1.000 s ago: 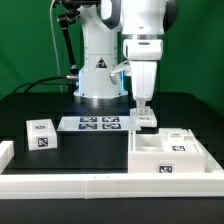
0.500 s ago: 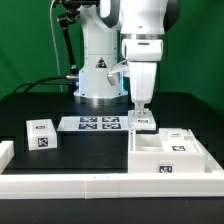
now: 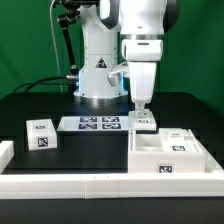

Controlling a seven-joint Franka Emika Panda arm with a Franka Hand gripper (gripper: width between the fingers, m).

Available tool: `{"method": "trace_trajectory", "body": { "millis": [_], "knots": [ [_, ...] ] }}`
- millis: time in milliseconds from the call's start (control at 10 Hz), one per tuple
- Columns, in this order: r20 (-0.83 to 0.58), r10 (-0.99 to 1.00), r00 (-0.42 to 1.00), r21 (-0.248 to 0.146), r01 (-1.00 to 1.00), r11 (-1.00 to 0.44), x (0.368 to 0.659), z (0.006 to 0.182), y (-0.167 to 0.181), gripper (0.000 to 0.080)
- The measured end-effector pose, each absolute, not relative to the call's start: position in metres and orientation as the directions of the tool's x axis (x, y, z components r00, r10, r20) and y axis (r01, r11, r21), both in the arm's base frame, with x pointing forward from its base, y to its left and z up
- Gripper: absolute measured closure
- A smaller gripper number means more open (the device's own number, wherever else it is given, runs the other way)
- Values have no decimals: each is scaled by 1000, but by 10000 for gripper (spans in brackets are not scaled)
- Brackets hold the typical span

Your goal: Assemble cabinet

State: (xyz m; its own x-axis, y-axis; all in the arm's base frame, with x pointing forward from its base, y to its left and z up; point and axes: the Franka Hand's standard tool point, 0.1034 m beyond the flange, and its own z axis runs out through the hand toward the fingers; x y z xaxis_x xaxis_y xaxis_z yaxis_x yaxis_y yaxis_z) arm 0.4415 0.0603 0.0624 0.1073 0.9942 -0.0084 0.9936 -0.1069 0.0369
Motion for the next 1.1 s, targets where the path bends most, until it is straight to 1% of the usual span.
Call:
{"method": "trace_trajectory", "body": {
  "millis": [200, 400, 600, 1100],
  "knots": [
    [-6, 994, 107, 44, 993, -107, 449, 63, 61, 728],
    [-4, 994, 108, 41, 993, -108, 452, 60, 61, 728],
    [-4, 994, 105, 37, 994, -105, 453, 57, 60, 728],
    [-4, 994, 110, 36, 993, -110, 453, 56, 59, 728]
  ]
}}
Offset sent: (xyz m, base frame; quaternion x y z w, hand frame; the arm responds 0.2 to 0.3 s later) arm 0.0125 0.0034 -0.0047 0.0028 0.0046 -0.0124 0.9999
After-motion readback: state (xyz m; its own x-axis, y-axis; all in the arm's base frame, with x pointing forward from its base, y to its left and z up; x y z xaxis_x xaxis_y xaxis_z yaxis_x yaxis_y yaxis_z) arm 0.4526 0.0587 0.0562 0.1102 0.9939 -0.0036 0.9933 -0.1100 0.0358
